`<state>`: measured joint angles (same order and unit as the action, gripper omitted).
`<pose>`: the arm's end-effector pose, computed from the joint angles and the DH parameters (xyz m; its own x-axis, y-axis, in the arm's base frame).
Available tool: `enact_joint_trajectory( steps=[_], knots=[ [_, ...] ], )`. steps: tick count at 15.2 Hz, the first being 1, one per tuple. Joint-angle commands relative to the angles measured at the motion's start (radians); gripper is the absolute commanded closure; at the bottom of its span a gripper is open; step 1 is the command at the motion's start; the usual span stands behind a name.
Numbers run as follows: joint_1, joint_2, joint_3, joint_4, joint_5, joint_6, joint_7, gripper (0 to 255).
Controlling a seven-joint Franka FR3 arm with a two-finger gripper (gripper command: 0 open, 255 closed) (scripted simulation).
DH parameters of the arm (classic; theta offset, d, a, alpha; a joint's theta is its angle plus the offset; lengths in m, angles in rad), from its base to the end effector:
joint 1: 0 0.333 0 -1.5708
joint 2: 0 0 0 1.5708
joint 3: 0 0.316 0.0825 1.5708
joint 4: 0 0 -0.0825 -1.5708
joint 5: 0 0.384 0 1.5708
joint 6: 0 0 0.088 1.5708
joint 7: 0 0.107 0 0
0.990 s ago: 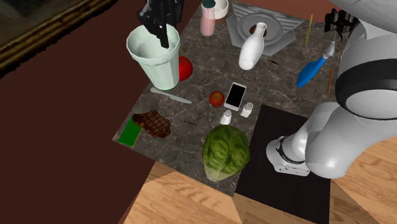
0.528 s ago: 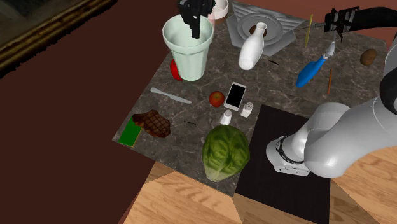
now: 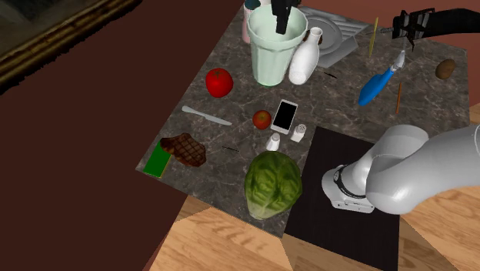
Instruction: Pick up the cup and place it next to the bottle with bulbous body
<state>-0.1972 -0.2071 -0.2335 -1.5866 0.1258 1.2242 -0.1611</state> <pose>0.4088 -0.1863 0.6928 0.9692 -0.2119 -0.1259 -0.2334 -0.9530 -0.1931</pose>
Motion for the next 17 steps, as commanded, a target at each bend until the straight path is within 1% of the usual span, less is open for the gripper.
enact_joint_trajectory(
  steps=[1,9,17],
  knots=[
    [-0.016,-0.038,-0.021,-0.039,-0.02,-0.003,-0.04,255],
    [-0.082,-0.129,-0.128,-0.103,-0.109,-0.043,-0.219,255],
    [-0.138,-0.155,-0.261,-0.092,-0.204,-0.079,-0.422,255]
  ],
)
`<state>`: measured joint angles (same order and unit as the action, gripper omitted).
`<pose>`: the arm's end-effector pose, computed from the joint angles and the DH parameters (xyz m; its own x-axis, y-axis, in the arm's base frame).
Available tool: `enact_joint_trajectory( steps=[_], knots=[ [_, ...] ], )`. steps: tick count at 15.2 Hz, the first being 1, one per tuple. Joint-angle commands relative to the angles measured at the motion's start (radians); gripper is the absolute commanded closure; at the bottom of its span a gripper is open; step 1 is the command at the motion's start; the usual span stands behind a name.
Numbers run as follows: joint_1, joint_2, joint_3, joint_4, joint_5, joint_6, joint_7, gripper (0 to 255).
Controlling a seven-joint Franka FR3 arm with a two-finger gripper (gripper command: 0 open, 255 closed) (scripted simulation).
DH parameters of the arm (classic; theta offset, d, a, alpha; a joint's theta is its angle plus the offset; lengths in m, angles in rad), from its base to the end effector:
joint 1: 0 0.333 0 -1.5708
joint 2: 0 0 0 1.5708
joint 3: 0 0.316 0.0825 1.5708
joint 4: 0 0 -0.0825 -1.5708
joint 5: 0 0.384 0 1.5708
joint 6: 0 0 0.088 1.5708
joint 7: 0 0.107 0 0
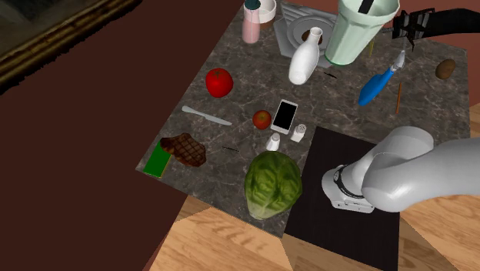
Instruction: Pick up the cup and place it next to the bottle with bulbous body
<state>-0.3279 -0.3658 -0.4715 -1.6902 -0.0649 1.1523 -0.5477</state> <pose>0.2381 -0.3264 0.6904 0.9692 -0.2118 -0.1259 -0.2333 -0.9530 -0.1934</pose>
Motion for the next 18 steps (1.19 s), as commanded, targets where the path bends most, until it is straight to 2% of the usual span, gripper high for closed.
enact_joint_trajectory(
  steps=[1,8,13,18],
  knots=[
    [-0.014,0.005,-0.041,0.018,-0.025,-0.011,-0.063,255],
    [-0.054,0.056,-0.188,0.093,-0.087,-0.028,-0.273,255],
    [-0.082,0.145,-0.323,0.183,-0.097,-0.031,-0.453,255],
    [-0.087,0.098,-0.305,0.076,-0.118,0.039,-0.425,255]
  ],
)
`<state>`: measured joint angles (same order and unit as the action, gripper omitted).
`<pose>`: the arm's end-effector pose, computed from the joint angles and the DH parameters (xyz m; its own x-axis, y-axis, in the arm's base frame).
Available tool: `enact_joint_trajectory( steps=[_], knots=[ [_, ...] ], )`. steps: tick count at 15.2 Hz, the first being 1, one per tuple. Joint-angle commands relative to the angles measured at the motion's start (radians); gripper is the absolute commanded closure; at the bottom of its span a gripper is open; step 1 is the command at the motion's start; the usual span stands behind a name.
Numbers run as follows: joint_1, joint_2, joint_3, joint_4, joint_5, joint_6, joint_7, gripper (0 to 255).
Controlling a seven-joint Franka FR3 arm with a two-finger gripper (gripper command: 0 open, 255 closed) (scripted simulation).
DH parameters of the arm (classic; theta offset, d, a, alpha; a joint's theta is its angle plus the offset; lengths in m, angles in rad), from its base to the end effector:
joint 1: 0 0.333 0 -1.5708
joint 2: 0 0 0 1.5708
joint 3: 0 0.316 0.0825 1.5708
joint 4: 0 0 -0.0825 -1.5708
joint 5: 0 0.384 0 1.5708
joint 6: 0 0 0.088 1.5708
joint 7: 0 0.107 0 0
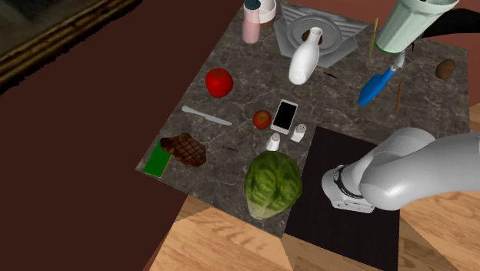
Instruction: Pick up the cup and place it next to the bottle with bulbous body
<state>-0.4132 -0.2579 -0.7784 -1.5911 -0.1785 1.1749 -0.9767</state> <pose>0.0942 -0.4471 0.6713 0.9693 -0.2110 -0.1261 -0.2327 -0.9531 -0.1937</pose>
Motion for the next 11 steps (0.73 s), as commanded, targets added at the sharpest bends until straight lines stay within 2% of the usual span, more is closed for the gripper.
enact_joint_trajectory(
  steps=[1,11],
  knots=[
    [-0.003,-0.018,0.005,-0.044,-0.009,0.03,0.008,255],
    [-0.016,-0.077,0.016,-0.226,-0.037,0.163,0.041,255]
  ],
)
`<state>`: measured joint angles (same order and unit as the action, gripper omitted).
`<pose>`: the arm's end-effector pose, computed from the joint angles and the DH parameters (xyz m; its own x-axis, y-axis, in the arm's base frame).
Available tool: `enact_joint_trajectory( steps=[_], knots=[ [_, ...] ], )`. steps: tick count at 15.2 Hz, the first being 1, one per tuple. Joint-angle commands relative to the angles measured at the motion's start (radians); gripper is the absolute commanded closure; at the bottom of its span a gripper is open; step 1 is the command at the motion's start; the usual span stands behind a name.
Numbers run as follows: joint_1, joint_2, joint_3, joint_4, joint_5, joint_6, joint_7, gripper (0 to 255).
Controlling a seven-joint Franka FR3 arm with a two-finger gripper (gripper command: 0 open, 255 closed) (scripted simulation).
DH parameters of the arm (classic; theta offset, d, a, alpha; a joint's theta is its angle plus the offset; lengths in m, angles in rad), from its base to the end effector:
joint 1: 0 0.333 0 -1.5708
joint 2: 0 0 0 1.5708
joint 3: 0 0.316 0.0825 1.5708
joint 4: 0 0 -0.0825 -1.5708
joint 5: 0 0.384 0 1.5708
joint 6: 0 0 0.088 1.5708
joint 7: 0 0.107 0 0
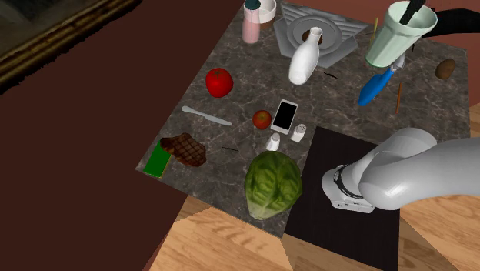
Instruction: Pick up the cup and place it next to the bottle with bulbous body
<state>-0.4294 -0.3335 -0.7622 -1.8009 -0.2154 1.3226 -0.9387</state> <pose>0.0922 -0.4468 0.6128 0.9694 -0.2106 -0.1263 -0.2323 -0.9531 -0.1939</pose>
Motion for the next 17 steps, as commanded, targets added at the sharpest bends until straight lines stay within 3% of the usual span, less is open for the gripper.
enact_joint_trajectory(
  steps=[1,17],
  knots=[
    [-0.001,-0.006,-0.001,-0.033,-0.002,0.029,0.005,255],
    [-0.017,-0.032,-0.025,-0.264,-0.029,0.239,0.023,255]
  ],
)
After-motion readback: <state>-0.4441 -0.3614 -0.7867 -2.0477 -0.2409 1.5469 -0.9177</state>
